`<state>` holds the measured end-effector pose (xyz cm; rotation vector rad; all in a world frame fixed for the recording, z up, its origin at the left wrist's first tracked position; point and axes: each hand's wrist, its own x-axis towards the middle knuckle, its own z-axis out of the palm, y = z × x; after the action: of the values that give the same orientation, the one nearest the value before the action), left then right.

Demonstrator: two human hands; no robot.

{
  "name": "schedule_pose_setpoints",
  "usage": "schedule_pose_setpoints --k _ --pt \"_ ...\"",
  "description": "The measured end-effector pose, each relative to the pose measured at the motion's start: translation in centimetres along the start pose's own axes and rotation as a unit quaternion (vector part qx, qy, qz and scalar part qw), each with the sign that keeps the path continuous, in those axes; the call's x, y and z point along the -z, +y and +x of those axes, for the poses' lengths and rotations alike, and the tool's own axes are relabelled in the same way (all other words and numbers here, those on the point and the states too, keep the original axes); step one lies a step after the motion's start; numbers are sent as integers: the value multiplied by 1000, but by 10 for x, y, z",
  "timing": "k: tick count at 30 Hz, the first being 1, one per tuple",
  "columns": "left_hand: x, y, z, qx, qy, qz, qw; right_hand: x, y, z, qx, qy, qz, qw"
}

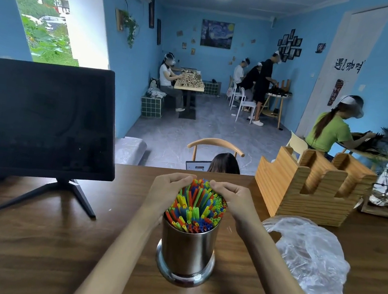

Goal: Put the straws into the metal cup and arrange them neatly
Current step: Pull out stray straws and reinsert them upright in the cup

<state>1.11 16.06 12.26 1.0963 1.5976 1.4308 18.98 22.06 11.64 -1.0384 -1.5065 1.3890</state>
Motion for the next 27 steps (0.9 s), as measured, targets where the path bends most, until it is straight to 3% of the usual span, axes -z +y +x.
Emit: schedule_pose_setpoints --k 8,14,20,27 --pt "8 1 -1 -99 45 90 990 2 -3 0 98 35 -90 991" --pt "13 11 -4 -138 108 95 980 2 -5 1 155 44 -42 986" --pt "24 17 -10 -209 84 223 949 3 -2 3 214 47 -215 952" --pt "25 15 -10 -263 125 319 902 2 -10 2 241 31 -287 927"
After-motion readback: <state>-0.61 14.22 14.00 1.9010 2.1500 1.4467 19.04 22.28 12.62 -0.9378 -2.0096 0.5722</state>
